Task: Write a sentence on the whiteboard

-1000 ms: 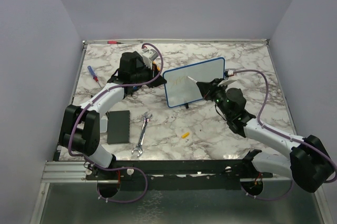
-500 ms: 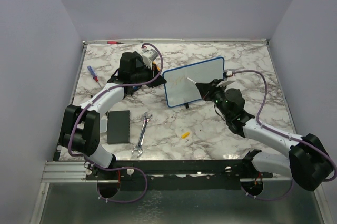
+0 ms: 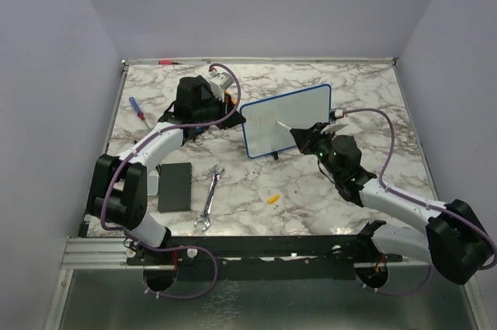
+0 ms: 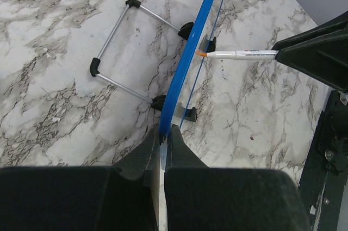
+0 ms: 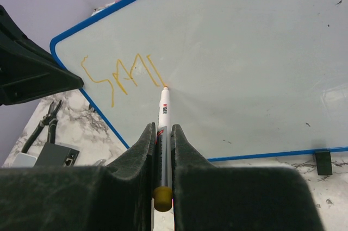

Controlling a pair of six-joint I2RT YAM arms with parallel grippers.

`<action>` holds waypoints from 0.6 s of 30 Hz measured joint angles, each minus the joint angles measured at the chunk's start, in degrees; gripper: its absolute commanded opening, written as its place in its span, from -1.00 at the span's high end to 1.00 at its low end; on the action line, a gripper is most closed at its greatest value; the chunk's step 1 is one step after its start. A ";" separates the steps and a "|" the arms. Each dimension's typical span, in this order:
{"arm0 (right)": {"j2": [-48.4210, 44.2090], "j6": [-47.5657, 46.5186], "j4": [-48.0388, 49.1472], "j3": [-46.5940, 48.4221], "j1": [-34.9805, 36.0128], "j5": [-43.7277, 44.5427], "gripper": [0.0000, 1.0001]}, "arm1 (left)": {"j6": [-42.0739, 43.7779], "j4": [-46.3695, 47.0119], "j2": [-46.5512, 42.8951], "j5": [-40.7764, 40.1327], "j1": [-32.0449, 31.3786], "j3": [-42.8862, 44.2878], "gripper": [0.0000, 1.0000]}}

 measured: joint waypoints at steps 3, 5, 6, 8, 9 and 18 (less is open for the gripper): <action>-1.99 -0.04 -0.59 -0.02 0.00 -0.07 0.99 | 0.00 0.00 0.00 0.00 -0.07 0.00 1.00; -3.65 -0.09 -0.70 -0.02 0.00 -0.09 0.99 | -0.02 0.00 0.00 0.00 -0.15 0.00 1.00; -4.68 -0.24 -0.68 -0.02 0.00 -0.09 0.99 | -0.02 0.00 0.00 0.02 -0.15 0.00 1.00; -5.92 -0.55 -0.70 0.04 0.00 -0.07 0.99 | 0.00 0.00 0.00 0.02 -0.15 0.00 1.00; -6.16 -0.70 -0.70 0.22 0.00 -0.07 0.99 | 0.00 0.00 0.00 0.02 -0.22 0.00 1.00; -3.02 -2.49 -0.20 3.37 0.00 -0.22 0.99 | 0.00 0.00 -0.02 0.00 -0.26 0.00 1.00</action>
